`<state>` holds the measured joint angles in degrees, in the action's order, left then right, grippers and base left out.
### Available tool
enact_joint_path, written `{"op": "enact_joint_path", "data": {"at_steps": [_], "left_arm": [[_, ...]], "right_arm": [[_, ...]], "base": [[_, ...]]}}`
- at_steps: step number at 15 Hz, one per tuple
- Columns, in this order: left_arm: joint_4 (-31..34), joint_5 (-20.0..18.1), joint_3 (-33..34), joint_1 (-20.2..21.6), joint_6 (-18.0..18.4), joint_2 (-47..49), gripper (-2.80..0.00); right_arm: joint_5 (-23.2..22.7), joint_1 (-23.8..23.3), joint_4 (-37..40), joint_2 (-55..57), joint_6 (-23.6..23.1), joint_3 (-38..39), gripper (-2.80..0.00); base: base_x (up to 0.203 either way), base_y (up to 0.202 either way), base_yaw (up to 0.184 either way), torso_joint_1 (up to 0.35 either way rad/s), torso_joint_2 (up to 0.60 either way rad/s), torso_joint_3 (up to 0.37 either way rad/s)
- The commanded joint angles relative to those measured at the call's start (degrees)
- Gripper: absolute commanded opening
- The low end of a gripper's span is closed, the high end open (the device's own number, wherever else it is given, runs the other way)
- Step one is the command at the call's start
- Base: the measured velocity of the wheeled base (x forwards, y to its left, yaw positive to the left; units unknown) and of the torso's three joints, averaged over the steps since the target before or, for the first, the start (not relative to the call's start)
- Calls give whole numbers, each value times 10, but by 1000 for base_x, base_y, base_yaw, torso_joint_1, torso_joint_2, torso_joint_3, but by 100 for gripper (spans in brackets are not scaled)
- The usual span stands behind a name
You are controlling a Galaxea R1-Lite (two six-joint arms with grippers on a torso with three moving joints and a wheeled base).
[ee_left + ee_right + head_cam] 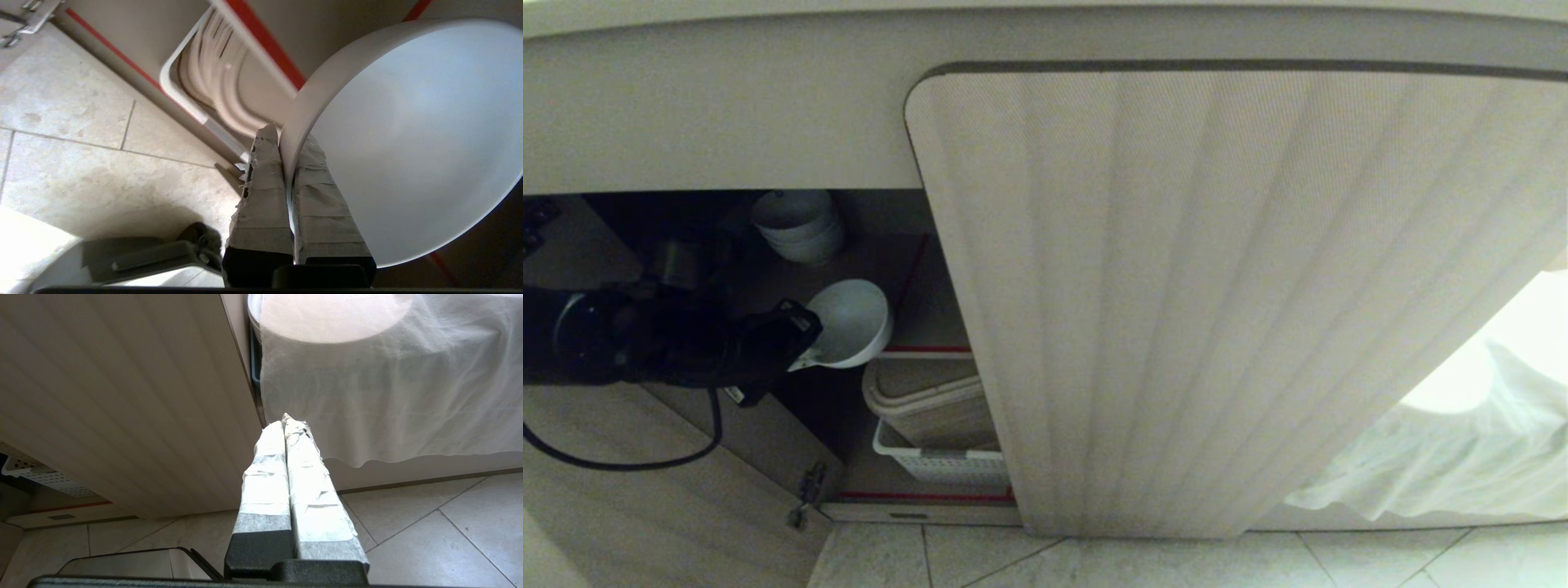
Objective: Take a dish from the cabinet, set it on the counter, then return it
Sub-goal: Place it on the table
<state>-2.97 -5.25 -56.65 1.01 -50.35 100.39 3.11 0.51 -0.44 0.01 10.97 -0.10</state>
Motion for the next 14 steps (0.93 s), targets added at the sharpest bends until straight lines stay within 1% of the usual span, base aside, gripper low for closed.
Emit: {"op": "enact_joint_path", "data": {"at_steps": [1, 4, 9, 12, 14], "left_arm": [[0, -1, 23, -1, -2, -32, -280], [0, -3, 56, -10, -1, -65, -280], [1, -5, 118, -40, 6, -130, -280], [30, -5, 143, -55, 6, -166, -280], [37, -5, 159, -60, 7, -186, -280]], "right_arm": [[0, 0, -1, 0, 1, 0, -280], [0, 0, 0, 0, 0, 0, -280], [1, 0, 0, 0, 1, 0, -280], [0, 0, 0, 0, 0, 0, -280], [1, 0, 0, 0, 1, 0, -280]], "base": [[0, 0, 0, 0, 0, 0], [0, 0, 0, 0, 0, 0], [0, 0, 0, 0, 0, 0], [0, 0, 0, 0, 0, 0], [0, 0, 0, 0, 0, 0]]}}
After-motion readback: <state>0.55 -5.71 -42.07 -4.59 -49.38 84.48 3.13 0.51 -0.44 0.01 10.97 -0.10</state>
